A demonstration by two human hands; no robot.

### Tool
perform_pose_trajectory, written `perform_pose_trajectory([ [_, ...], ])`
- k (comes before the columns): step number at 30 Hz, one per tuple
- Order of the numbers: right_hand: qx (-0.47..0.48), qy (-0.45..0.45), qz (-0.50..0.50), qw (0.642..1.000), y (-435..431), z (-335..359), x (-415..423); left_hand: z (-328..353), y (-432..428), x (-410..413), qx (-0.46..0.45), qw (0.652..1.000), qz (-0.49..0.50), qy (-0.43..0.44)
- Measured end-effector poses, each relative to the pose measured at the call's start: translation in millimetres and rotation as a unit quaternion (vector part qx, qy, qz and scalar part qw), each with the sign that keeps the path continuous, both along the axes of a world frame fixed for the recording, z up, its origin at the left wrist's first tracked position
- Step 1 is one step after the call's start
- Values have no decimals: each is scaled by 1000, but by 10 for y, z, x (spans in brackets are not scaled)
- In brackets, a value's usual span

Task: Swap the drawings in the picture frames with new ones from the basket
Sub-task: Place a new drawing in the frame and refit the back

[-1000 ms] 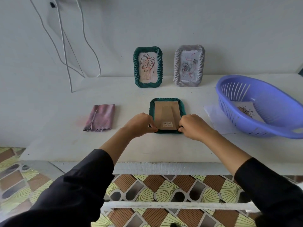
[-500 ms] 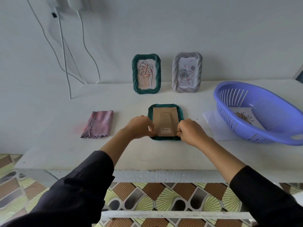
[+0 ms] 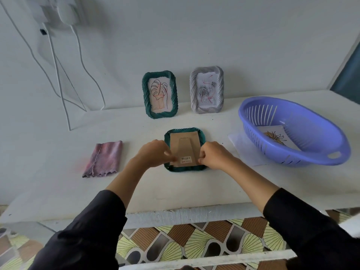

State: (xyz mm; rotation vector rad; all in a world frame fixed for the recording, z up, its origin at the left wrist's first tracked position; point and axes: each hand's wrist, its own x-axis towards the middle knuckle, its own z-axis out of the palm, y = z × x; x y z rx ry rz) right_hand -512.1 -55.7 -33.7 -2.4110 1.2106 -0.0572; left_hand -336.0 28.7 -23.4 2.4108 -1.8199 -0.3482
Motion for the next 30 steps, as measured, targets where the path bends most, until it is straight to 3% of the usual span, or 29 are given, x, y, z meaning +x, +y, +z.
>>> perform_pose_trajectory([
  [4,9,-27,-21,999,-184,43,76,-12,-125,60,-45,998,34,39],
  [9,-56,-62,-46,995,-460,83,205,-94,-321,121,-159,976,108,106],
  [16,-24,-45,-13,999,-728,-39,388,-203,-527,227,-132,972,134,144],
  [30,-40,-91,-58,993,-902,-104,563,-230,-800,457,-120,963,112,216],
])
